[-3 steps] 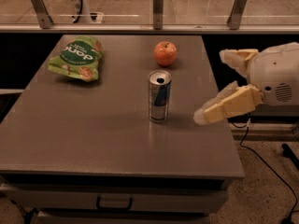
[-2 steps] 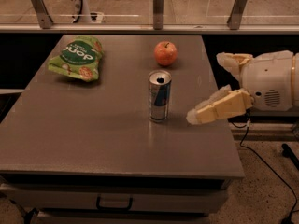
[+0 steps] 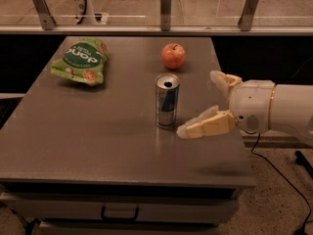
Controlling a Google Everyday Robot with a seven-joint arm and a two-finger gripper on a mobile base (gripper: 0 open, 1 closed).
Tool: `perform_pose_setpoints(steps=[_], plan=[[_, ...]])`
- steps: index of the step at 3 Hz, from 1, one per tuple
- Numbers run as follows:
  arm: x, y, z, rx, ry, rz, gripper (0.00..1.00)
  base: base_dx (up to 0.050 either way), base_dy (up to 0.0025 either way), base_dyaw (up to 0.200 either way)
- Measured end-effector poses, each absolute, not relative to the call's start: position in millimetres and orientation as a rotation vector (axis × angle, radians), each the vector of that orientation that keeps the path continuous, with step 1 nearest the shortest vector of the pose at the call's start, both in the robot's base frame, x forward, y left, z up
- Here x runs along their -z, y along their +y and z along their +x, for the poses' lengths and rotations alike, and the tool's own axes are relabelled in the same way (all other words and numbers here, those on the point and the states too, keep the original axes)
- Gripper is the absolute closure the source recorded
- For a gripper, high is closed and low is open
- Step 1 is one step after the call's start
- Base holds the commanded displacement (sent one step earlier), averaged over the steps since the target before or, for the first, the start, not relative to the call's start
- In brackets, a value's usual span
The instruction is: Pick redbull can
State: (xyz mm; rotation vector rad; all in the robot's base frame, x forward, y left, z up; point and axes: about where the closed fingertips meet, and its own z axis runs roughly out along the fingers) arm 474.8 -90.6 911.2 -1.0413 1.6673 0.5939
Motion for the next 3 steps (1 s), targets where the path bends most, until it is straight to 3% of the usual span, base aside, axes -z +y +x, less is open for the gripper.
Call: perform_pose_setpoints(steps=[3], plan=[[-879.7, -37.7, 496.6, -0.687, 1.515, -1.043, 0.00, 0.000, 0.00000, 0.000]])
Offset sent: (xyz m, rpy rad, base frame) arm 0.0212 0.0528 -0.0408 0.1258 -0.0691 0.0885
